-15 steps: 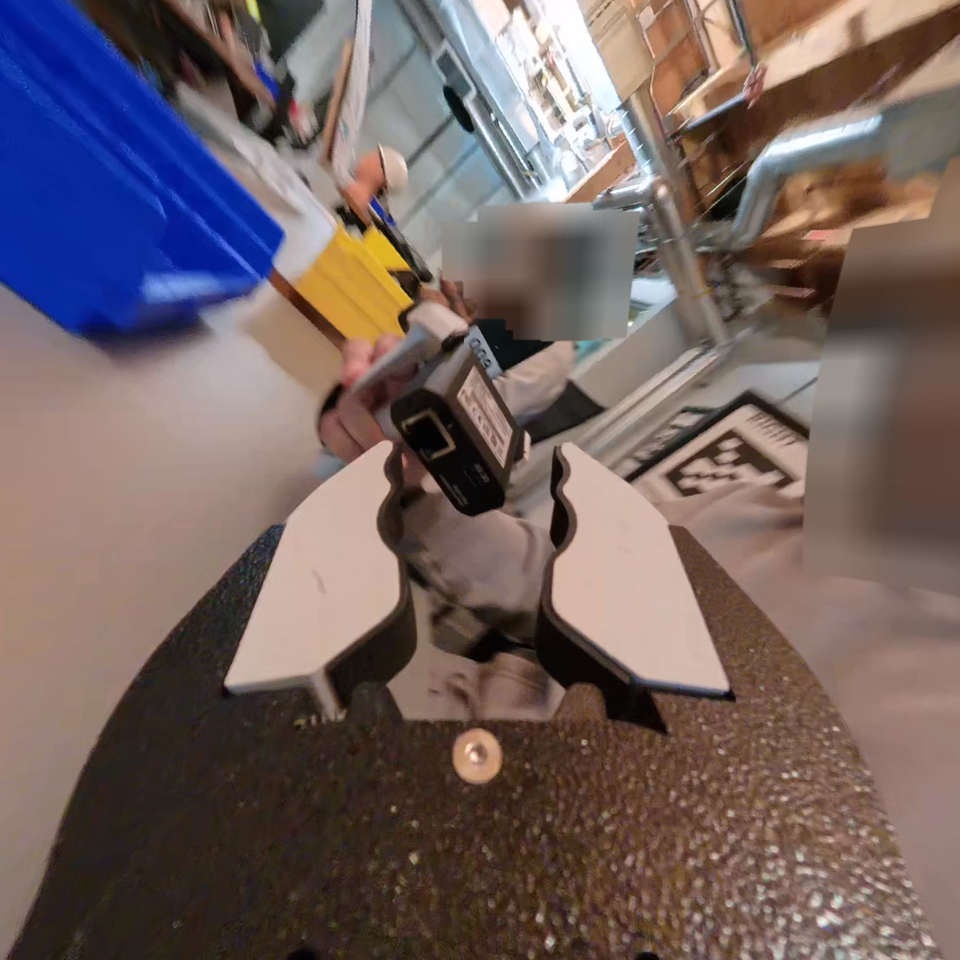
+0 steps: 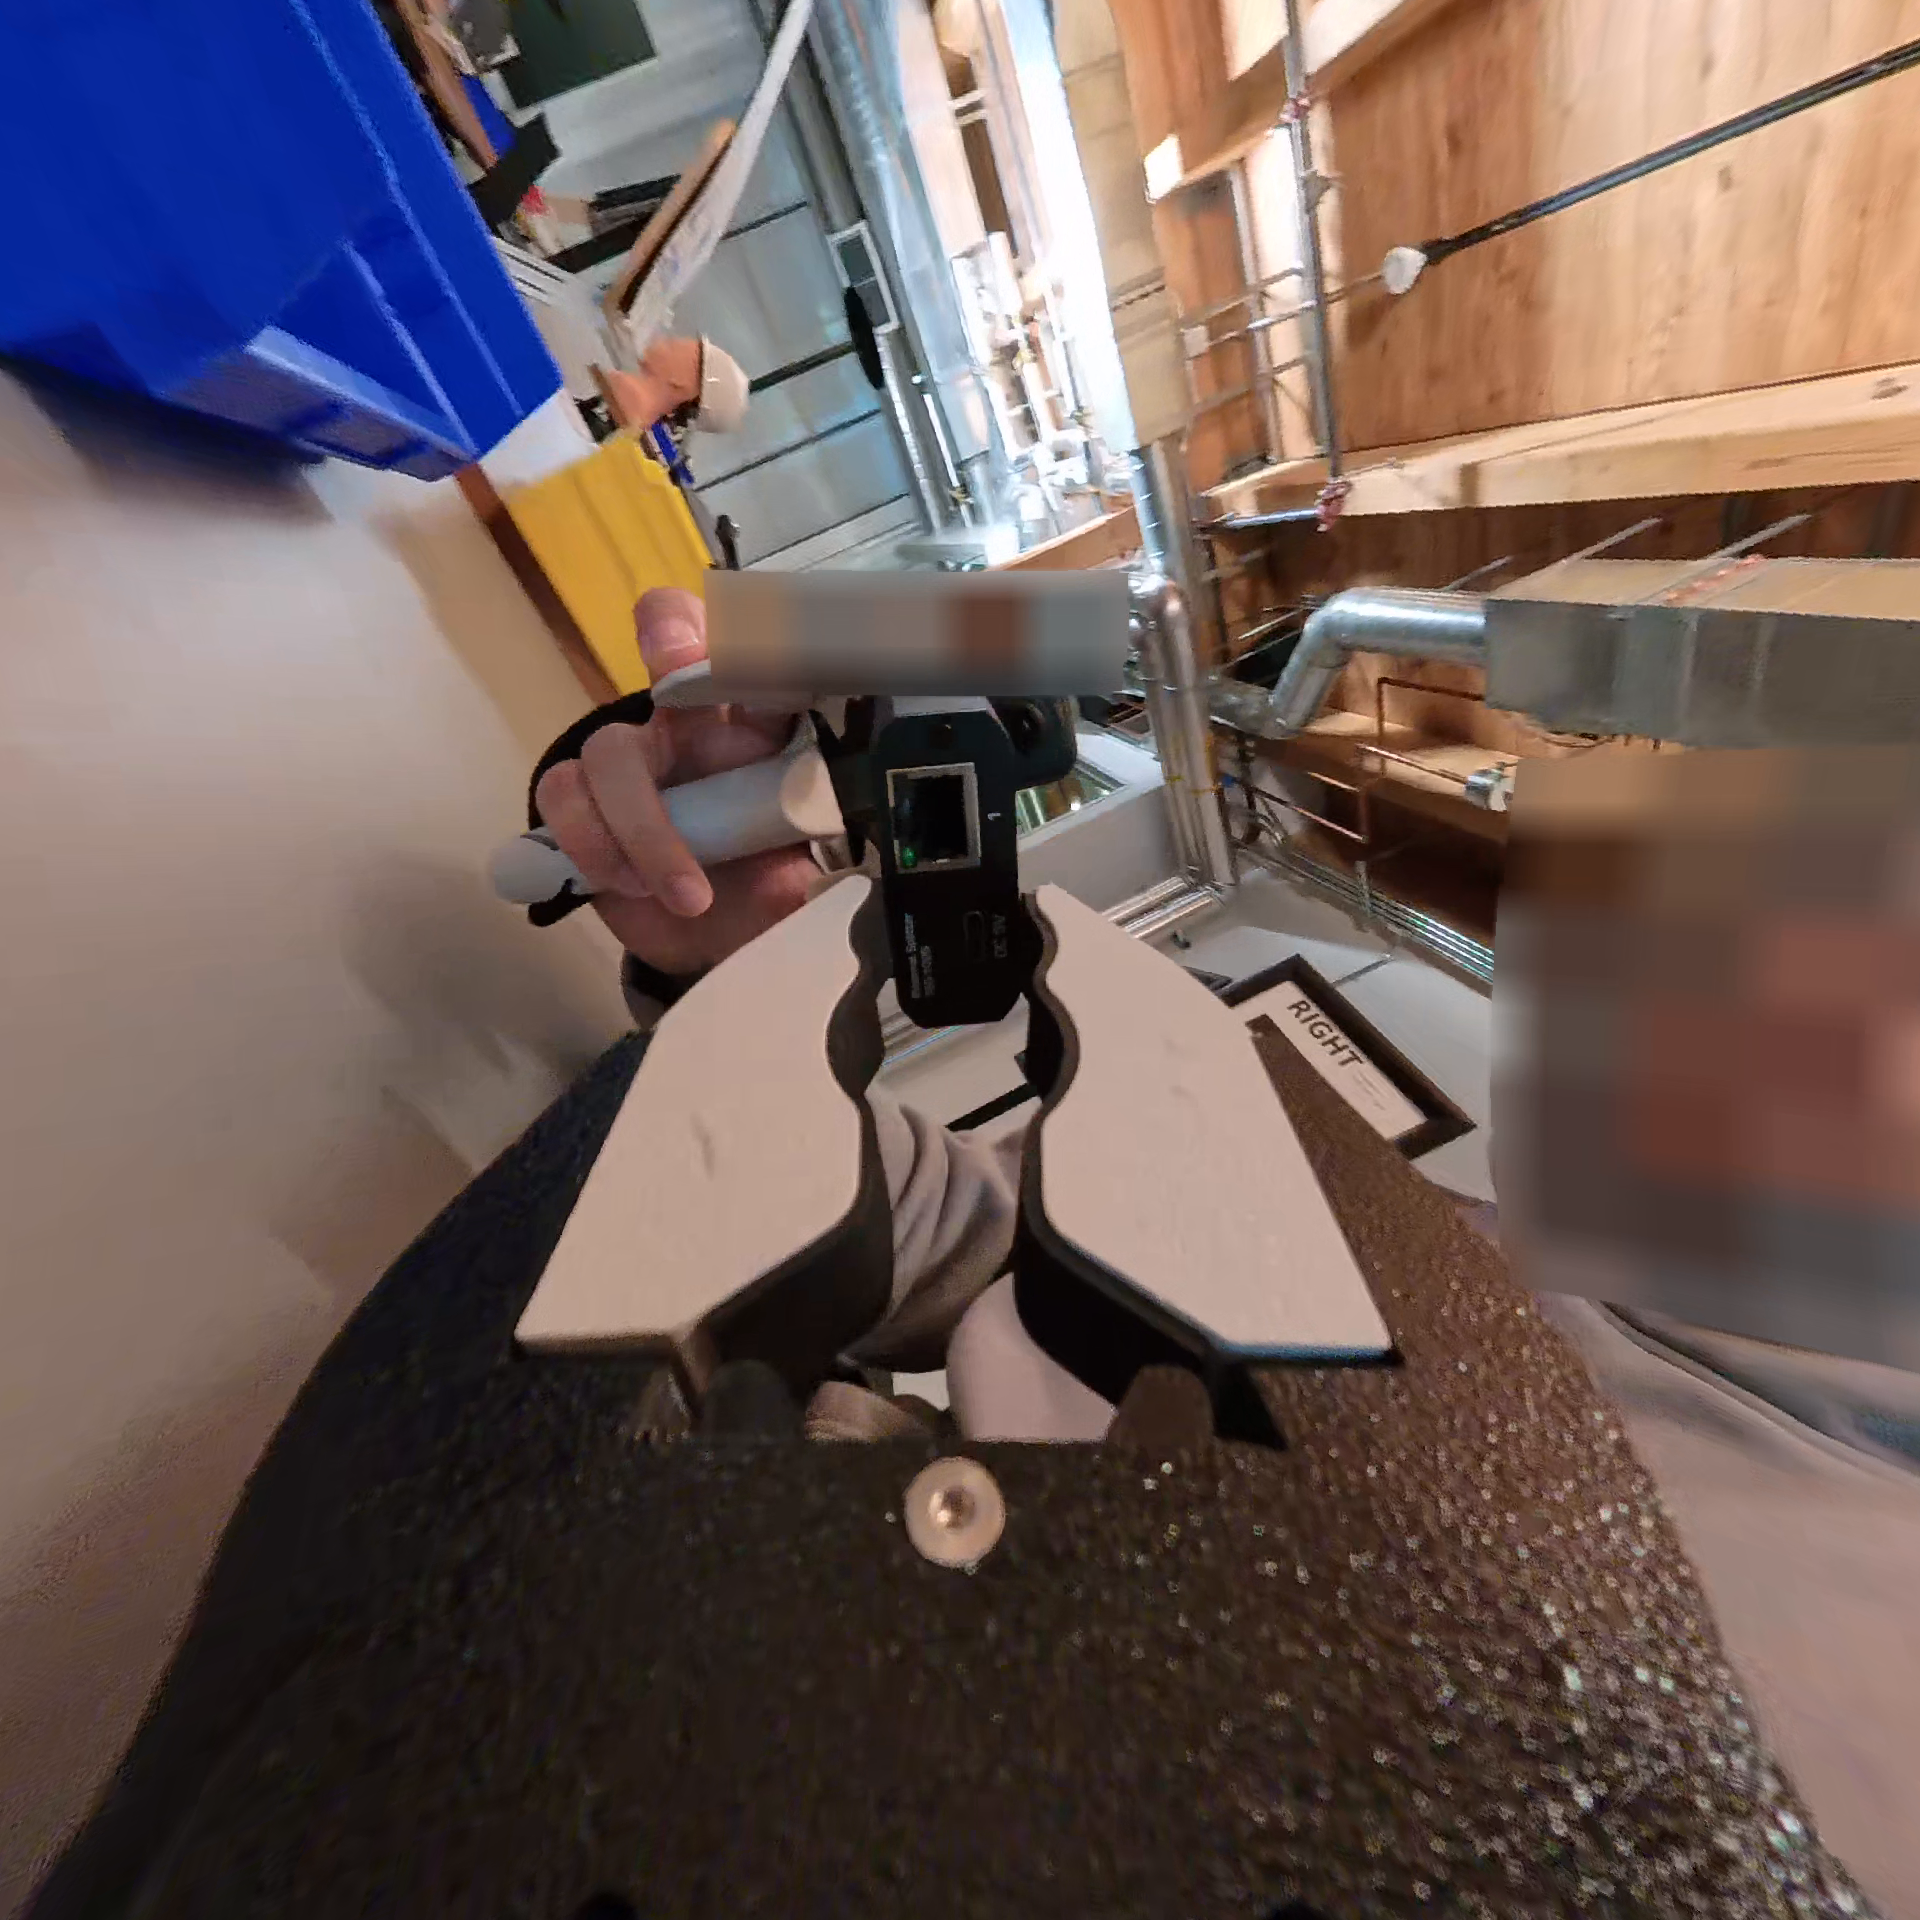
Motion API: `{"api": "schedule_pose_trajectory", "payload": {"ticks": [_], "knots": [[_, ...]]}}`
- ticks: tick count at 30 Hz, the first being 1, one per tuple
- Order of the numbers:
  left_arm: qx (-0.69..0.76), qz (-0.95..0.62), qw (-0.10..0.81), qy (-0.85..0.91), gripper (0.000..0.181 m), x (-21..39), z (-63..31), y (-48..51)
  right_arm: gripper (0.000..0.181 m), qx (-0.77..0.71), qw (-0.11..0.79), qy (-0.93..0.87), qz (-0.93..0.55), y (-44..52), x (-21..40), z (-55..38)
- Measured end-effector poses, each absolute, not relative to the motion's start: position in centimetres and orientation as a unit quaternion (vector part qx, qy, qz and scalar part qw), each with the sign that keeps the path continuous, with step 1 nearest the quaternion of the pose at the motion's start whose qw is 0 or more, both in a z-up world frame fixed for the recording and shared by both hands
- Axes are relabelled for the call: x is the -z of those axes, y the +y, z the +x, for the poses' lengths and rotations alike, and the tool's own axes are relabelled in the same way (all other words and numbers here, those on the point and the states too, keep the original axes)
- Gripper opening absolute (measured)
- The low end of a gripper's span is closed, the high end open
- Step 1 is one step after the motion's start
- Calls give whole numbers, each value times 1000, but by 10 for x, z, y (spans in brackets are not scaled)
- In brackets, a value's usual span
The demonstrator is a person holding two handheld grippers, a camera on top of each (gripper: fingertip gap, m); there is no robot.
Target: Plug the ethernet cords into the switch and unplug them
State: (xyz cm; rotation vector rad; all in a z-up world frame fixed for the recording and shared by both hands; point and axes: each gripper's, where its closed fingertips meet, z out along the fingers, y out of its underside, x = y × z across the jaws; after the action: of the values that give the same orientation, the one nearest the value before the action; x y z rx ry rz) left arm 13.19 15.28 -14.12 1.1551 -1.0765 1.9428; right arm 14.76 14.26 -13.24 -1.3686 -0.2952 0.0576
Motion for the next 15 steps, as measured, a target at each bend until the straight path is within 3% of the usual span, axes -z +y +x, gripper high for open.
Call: {"api": "schedule_pose_trajectory", "payload": {"ticks": [3, 15], "knots": [[-721, 453, 319, -415, 23, 146, 135, 150, 66, -29, 769, -122, -627, 148, 136, 149], [-665, 473, 320, -481, 22, 152, 136, 144, 62, -22, 741, -144, -655, 151, 151, 146]]}}
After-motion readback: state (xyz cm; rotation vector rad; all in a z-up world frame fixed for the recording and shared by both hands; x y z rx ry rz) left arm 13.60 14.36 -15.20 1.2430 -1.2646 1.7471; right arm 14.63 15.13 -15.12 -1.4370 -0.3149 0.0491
